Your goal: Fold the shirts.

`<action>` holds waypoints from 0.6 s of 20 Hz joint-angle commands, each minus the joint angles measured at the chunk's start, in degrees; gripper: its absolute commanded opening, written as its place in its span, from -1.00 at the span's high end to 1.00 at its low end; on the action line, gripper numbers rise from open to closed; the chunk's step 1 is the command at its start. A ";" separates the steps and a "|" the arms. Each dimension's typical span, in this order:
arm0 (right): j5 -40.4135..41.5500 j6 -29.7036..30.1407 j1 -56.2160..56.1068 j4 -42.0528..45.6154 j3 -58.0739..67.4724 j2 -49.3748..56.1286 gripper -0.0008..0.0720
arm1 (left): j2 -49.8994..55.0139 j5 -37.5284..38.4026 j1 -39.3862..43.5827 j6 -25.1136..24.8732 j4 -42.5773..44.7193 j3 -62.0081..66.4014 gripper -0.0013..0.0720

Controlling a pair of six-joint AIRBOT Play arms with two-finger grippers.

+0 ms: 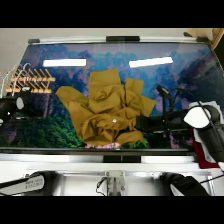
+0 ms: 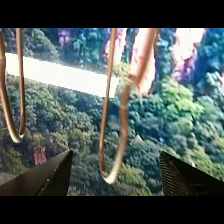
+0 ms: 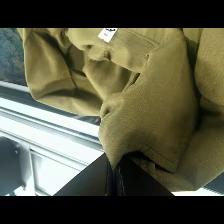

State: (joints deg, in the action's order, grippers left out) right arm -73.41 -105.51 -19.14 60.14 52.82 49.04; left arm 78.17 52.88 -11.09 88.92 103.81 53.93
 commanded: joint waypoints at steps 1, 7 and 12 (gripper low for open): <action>0.09 -0.57 0.02 -0.07 -0.02 -0.02 0.81 | 2.86 -1.70 -2.71 -5.11 -5.79 -0.02 -0.72; 0.17 -0.55 0.02 -0.13 -0.02 -0.02 0.81 | 4.74 -3.43 -2.95 -5.11 -6.14 0.26 -0.46; 0.13 -0.55 0.02 -0.42 -0.02 -0.02 0.81 | 5.05 -3.34 -4.42 -5.18 -6.12 1.16 0.03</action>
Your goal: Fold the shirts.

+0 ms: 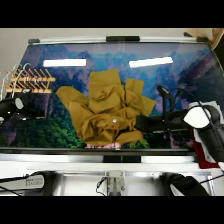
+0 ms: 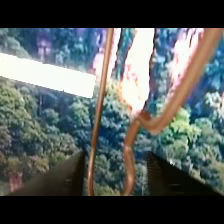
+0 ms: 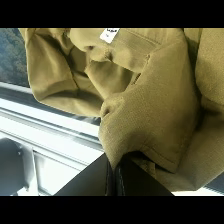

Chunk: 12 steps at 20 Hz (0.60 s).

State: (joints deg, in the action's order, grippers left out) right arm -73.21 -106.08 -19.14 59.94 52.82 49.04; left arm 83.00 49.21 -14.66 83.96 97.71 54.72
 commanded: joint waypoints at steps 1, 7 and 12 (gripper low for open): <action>-0.15 0.04 0.02 -0.57 -0.02 -0.02 0.81 | 0.22 0.33 -0.94 -0.50 0.02 0.37 0.05; -0.31 0.35 -0.02 -1.62 -0.02 -0.04 0.81 | 0.22 0.46 -0.92 -1.90 0.04 0.92 0.84; -0.28 1.27 0.00 -1.55 -0.02 -0.02 0.81 | -0.59 2.99 -0.90 -1.88 0.02 4.07 0.85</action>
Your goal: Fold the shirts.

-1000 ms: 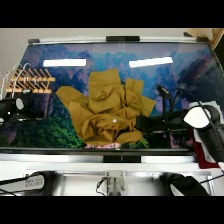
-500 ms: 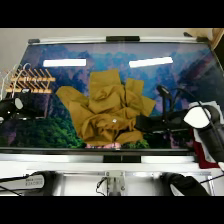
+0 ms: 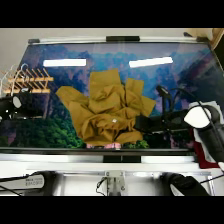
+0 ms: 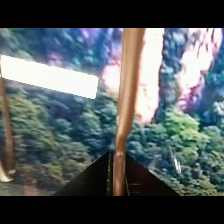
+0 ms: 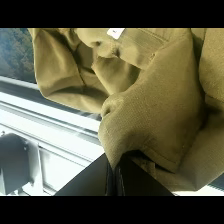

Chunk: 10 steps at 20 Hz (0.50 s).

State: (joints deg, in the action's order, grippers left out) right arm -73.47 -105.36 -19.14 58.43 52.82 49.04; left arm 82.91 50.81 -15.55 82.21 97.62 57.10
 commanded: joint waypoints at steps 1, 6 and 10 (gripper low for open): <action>-0.04 0.66 0.00 -0.04 -0.02 -0.02 0.81 | -1.07 2.25 0.00 -0.13 0.13 2.43 0.85; 0.04 3.67 0.02 0.63 -0.02 -0.04 0.81 | -9.14 3.87 0.15 1.99 0.04 3.72 0.86; 0.02 5.92 0.02 3.58 1.11 -0.04 0.81 | -20.52 3.85 2.23 9.05 -0.63 3.72 0.86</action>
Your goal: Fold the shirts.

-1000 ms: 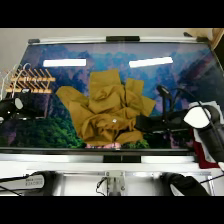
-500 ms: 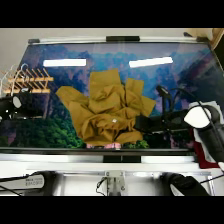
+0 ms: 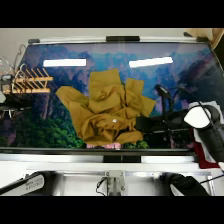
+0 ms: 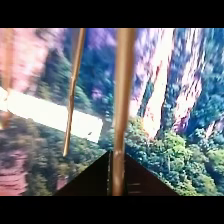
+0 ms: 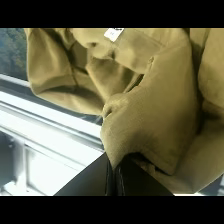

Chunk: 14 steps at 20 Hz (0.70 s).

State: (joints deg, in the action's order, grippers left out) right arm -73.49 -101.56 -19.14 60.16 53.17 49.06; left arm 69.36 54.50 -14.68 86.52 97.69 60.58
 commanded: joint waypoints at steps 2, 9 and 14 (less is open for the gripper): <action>0.02 3.37 0.04 3.32 2.89 -0.07 0.81 | -13.20 1.18 5.46 5.07 -3.69 0.24 0.86; -0.22 0.22 0.04 18.78 9.81 -0.04 0.81 | -27.69 23.15 37.73 -6.71 -12.33 0.11 0.85; -1.27 -1.92 0.04 31.43 9.79 0.17 0.81 | -28.92 40.09 54.27 -10.08 -13.18 -1.44 0.86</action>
State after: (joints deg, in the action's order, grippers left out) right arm -74.30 -102.04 -19.14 82.98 62.57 49.19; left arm 41.82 83.70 30.48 79.24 85.86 59.75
